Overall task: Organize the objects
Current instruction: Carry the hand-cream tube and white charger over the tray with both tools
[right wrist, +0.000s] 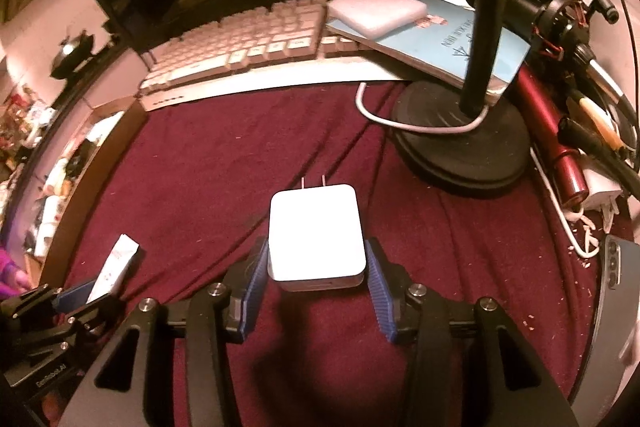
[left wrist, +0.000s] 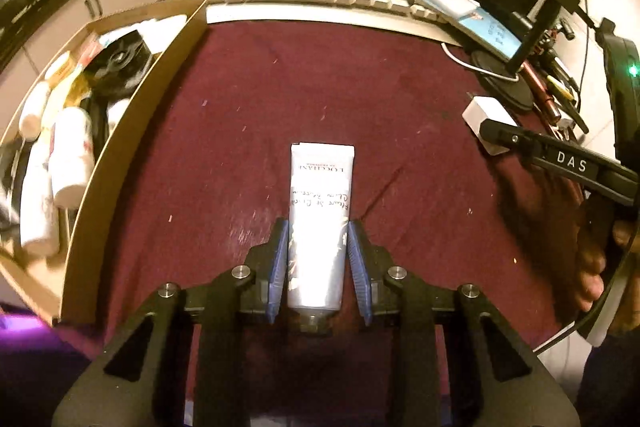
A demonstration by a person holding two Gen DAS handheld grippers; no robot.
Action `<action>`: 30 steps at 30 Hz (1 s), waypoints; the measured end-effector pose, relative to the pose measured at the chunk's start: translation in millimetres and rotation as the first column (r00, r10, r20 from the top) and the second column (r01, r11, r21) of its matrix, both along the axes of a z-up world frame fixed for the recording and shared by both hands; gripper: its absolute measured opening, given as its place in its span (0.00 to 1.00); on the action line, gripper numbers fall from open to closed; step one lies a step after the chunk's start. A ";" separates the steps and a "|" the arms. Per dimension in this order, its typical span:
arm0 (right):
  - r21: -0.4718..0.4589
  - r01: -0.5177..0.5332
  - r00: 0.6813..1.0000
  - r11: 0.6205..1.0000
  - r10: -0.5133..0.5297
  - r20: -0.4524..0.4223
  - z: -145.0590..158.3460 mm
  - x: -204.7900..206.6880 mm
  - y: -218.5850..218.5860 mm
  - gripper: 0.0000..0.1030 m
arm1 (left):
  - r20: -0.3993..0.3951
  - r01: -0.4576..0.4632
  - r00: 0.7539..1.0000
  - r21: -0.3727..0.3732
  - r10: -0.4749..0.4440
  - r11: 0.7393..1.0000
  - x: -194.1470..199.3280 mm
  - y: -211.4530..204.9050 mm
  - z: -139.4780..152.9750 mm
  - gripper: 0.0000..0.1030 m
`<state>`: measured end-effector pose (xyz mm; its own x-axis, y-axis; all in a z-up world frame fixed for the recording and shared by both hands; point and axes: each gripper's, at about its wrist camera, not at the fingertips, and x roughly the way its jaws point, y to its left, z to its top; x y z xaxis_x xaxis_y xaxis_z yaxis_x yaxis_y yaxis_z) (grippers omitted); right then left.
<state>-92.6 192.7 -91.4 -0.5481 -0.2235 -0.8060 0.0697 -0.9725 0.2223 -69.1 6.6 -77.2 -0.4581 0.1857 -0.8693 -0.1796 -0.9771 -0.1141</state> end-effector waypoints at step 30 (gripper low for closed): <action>-0.046 -0.173 0.985 0.984 0.174 0.019 10.9 3.8 -92.1 0.44 | -0.077 -0.124 0.988 0.147 0.136 0.981 21.8 -70.7 38.4 0.28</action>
<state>-88.8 100.6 -80.5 -0.4792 -0.3492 -0.8052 0.2306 -0.9353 0.2684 -47.3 -64.1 -38.8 -0.5587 0.2383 -0.7944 -0.0675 -0.9677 -0.2428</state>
